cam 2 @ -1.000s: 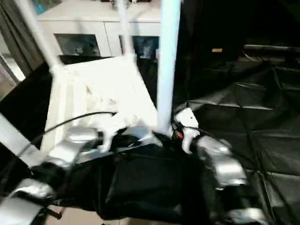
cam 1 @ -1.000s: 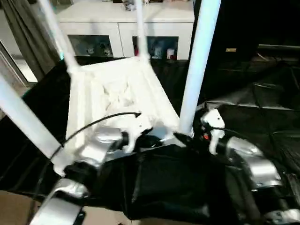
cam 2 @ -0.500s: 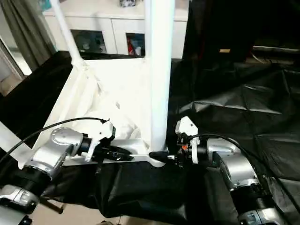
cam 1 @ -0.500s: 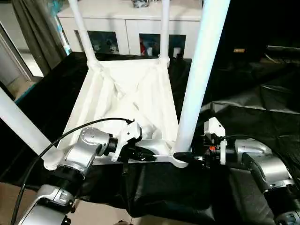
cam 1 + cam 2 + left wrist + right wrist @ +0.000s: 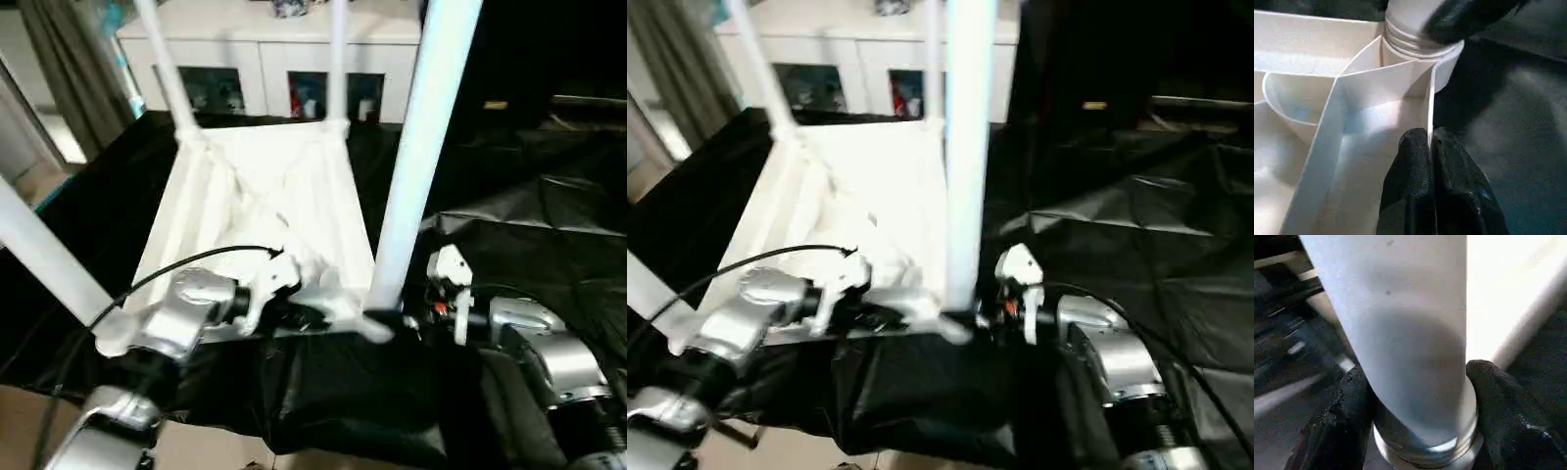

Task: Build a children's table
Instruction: Rotate leg to tighten

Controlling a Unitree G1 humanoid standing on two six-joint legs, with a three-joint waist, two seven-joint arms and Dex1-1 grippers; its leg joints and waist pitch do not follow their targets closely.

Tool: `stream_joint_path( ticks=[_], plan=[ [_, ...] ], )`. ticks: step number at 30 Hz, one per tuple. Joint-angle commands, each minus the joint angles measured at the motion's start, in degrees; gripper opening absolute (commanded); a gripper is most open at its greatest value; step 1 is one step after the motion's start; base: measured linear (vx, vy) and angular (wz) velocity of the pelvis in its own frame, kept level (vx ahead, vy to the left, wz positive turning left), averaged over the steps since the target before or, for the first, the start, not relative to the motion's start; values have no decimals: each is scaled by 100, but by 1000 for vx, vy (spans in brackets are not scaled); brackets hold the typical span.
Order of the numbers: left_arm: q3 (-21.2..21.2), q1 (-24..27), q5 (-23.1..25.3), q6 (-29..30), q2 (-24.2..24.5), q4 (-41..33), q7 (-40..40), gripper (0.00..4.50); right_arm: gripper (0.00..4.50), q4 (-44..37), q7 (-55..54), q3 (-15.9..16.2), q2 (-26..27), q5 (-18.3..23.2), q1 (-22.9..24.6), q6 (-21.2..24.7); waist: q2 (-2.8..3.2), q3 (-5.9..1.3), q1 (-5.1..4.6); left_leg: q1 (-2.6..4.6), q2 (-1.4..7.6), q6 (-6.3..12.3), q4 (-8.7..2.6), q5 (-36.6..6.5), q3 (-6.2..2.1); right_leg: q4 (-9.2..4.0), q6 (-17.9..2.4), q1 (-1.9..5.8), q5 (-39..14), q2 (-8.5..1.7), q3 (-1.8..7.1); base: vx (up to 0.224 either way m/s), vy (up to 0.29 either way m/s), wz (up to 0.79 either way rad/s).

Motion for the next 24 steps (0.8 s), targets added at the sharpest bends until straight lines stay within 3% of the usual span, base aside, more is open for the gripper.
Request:
stream_joint_path(
  ticks=[1,3,6,7,8,9,10,11,13,16,17,20,21,22,24],
  plan=[
    [267,-239,-136,-129,-327,105,666,0,259,246,-557,298,277,-338,44,114,-113,-272,-33,155,272,-83,-438,-2034,-185,-527,-1054,154,-2331,-313,164,0,0,0],
    [276,-305,-94,-131,-426,185,881,0,259,308,-860,277,463,-381,23,156,-103,-276,-66,142,262,-27,-446,-2069,-187,-559,-962,156,-2410,-309,177,0,0,0],
    [365,-513,-43,-122,-780,451,1637,0,259,693,-1871,224,978,-618,-191,41,-76,-273,-103,115,254,2,-448,-1985,-173,-546,-1000,139,-2223,-293,178,0,0,0],
    [377,-557,-37,-151,-879,510,1792,0,259,869,-2231,220,1127,-745,-299,-91,-118,-288,-130,116,240,-25,-447,-2002,-186,-548,-990,163,-2296,-302,163,0,0,0],
    [367,-563,-11,-191,-931,532,1818,0,259,973,-2293,248,1215,-799,-366,-224,-135,-291,-122,113,244,-6,-443,-1977,-188,-545,-993,160,-2286,-311,167,0,0,0],
    [343,-555,12,-224,-949,527,1788,0,259,995,-2203,276,1268,-774,-390,-295,-100,-288,-128,119,246,28,-439,-2004,-187,-555,-996,145,-2324,-319,170,0,0,0],
    [311,-529,20,-252,-948,497,1707,0,259,976,-2077,282,1303,-710,-387,-324,-103,-285,-127,103,243,62,-441,-1979,-187,-557,-981,160,-2296,-316,172,0,0,0],
    [259,-473,3,-292,-934,429,1515,0,329,915,-1844,296,1351,-598,-375,-350,-112,-293,-106,86,250,168,-437,-1862,-177,-545,-981,175,-2118,-314,184,0,0,0],
    [205,-394,-36,-304,-887,319,1285,0,329,783,-1551,316,1347,-444,-336,-305,-109,-303,-102,74,255,205,-434,-1760,-174,-524,-1017,183,-1948,-310,182,0,0,0],
    [91,-231,-131,-305,-712,72,763,0,365,524,-1124,437,1180,-338,-275,-232,-96,-320,-90,47,269,352,-424,-1544,-173,-476,-1120,229,-1523,-315,175,0,0,0],
    [-29,-94,-214,-304,-506,-123,241,0,374,331,-697,579,934,-342,-224,-250,-90,-334,-87,64,267,409,-402,-1465,-159,-466,-1173,217,-1370,-314,181,0,0,0],
    [-157,30,-294,-308,-266,-286,-288,0,387,105,-85,700,561,-214,-134,-307,-36,-344,-76,62,272,515,-377,-1285,-138,-441,-1316,226,-1059,-297,160,0,0,0],
    [-176,65,-330,-293,-194,-334,-446,0,387,8,127,718,416,-154,-95,-295,-37,-355,-44,67,292,533,-372,-1239,-138,-421,-1354,254,-951,-293,151,0,0,0],
    [-196,149,-448,-266,2,-468,-872,0,387,-269,681,708,-13,18,8,-206,-42,-353,-32,69,298,556,-363,-1208,-123,-414,-1376,240,-889,-283,155,0,0,0],
    [-186,204,-549,-181,119,-590,-1152,0,387,-468,1026,642,-263,150,76,-99,-29,-360,54,84,326,638,-354,-1106,-115,-372,-1464,230,-655,-274,157,0,0,0]
  ],
)
